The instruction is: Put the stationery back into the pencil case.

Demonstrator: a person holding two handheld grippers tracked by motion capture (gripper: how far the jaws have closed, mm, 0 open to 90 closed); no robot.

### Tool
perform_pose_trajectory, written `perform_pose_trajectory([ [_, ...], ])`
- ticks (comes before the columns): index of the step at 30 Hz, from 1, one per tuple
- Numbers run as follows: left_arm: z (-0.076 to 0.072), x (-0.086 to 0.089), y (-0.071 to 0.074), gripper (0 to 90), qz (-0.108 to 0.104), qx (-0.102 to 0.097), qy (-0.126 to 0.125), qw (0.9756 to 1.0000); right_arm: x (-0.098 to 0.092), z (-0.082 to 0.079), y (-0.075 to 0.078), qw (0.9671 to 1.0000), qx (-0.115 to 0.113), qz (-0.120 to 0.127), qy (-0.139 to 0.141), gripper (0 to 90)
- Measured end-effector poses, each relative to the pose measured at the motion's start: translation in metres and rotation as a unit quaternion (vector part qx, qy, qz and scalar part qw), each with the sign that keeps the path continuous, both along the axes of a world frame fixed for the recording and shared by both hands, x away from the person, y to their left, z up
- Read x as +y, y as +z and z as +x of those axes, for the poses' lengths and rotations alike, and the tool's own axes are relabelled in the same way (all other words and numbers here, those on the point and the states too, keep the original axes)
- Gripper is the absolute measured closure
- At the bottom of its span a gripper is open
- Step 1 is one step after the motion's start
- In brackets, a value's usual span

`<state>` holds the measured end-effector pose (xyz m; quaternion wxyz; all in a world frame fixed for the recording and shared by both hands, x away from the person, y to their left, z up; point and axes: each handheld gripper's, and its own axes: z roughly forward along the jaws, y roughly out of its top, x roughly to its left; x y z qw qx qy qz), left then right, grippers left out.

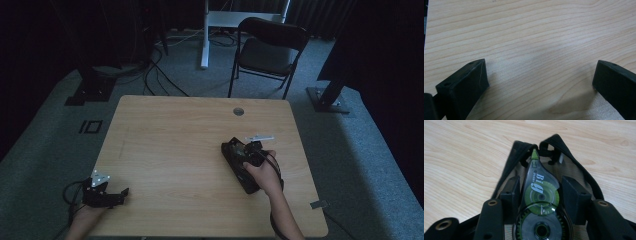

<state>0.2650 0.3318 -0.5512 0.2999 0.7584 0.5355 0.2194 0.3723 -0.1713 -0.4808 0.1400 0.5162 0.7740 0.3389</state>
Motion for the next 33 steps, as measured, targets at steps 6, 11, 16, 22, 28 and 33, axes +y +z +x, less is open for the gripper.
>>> perform_pose_trajectory([
  [6,0.000,0.000,0.000,0.0,0.000,0.000,0.000,1.0000,0.002,0.004,-0.004,0.9999,0.013,-0.008,-0.002,50.2],
  [11,0.000,0.000,0.000,0.0,0.000,0.000,0.000,1.0000,0.003,0.006,-0.007,0.9996,0.023,-0.012,-0.003,50.3],
  [16,0.000,0.000,0.000,0.0,0.000,0.000,0.000,1.0000,0.005,0.008,-0.009,0.9994,0.029,-0.020,-0.002,50.2],
  [22,0.000,0.000,0.000,0.0,0.000,0.000,0.000,1.0000,0.009,0.012,-0.011,0.9982,0.047,-0.037,-0.003,50.2],
  [28,0.000,0.000,0.000,0.0,0.000,0.000,0.000,1.0000,0.014,0.017,-0.013,0.9967,0.060,-0.056,-0.002,50.2],
  [33,0.000,0.000,0.000,0.0,0.000,0.000,0.000,1.0000,0.016,0.020,-0.015,0.9959,0.068,-0.060,-0.006,50.2],
])
